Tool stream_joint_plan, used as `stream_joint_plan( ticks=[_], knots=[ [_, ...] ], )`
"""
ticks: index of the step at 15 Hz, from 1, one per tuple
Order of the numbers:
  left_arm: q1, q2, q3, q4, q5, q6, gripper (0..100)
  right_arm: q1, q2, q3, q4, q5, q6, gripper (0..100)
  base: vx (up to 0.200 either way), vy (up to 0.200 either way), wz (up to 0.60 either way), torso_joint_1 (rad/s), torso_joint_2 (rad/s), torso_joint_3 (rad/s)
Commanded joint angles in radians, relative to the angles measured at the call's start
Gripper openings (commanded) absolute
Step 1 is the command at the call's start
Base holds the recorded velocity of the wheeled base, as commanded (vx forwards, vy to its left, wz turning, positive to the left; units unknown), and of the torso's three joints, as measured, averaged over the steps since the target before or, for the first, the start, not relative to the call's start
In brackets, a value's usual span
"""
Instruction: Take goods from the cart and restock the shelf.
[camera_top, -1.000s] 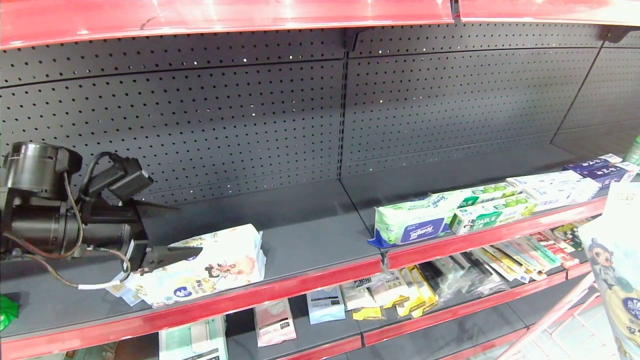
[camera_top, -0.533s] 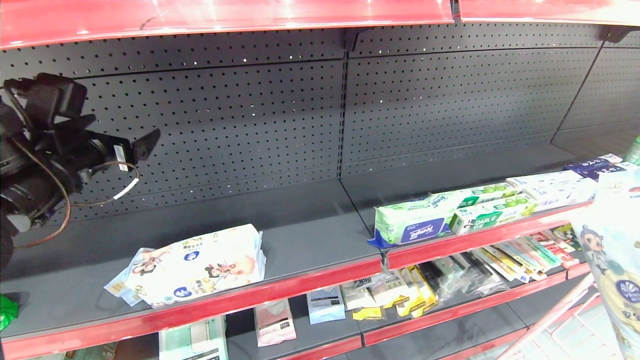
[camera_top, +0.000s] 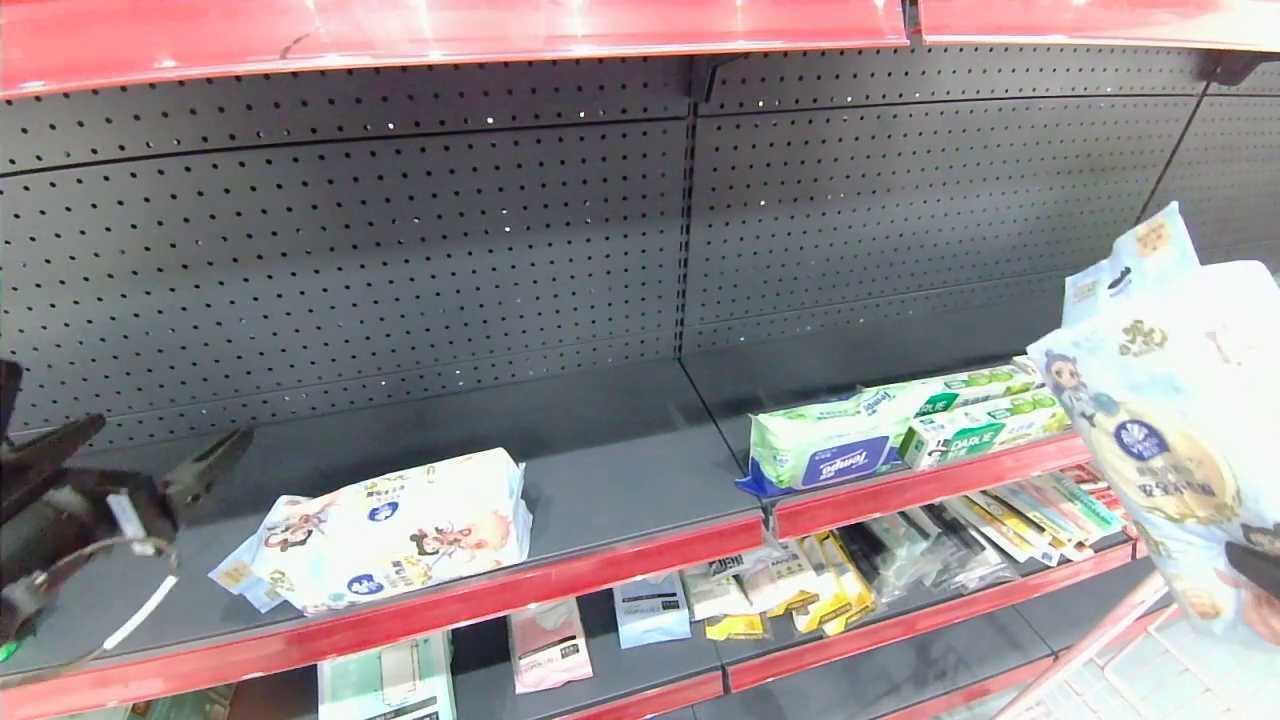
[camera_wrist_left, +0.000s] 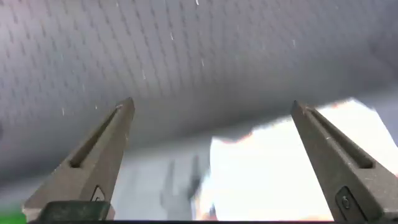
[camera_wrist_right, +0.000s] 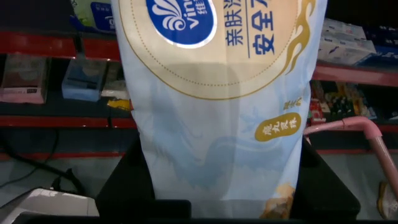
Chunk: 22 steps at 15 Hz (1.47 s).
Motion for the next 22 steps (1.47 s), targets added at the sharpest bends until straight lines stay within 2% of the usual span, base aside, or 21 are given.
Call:
stream_joint_plan(
  ticks=[1,2,3,4,9,16,18,20,22],
  knots=[
    [-0.003,-0.715,-0.163,0.899,-0.141,-0.022,100,0.002,0.16,-0.068,-0.029,0.017,-0.016,0,0.0,0.0,0.0,0.0,0.0,0.0],
    [-0.003,-0.833,-0.286,1.202,-0.168,-0.022,100,0.002,0.18,-0.078,-0.031,0.018,-0.038,0,0.0,0.0,0.0,0.0,0.0,0.0],
    [-0.003,-0.903,-0.347,1.356,-0.17,-0.022,100,0.002,0.189,-0.078,-0.031,0.02,-0.05,0,0.0,0.0,0.0,0.0,0.0,0.0],
    [-0.002,-0.954,-0.35,1.382,-0.161,-0.022,100,0.004,0.191,-0.079,-0.031,0.026,-0.061,0,0.0,0.0,0.6,0.002,0.0,0.007],
    [-0.002,-1.032,-0.349,1.39,-0.104,-0.014,100,0.004,0.22,-0.12,-0.031,0.058,-0.079,0,0.0,0.0,0.6,-0.001,0.0,0.004],
    [-0.002,-1.098,-0.318,1.416,-0.099,0.005,100,0.004,0.278,-0.14,-0.034,0.071,-0.117,0,0.0,0.0,0.6,0.002,0.0,-0.002],
    [-0.002,-1.13,-0.283,1.411,-0.096,0.023,100,0.002,0.347,-0.179,-0.043,0.08,-0.119,0,0.0,0.0,0.0,0.0,0.0,0.0],
    [-0.002,-1.13,-0.249,1.357,-0.089,0.026,100,0.001,0.435,-0.22,-0.1,0.157,-0.134,0,0.0,0.0,0.0,0.0,0.0,0.0],
    [-0.002,-1.13,-0.179,1.275,-0.079,0.015,100,-0.005,0.575,-0.245,-0.204,0.242,-0.225,0,0.0,0.0,0.0,0.0,0.0,0.0]
  ],
)
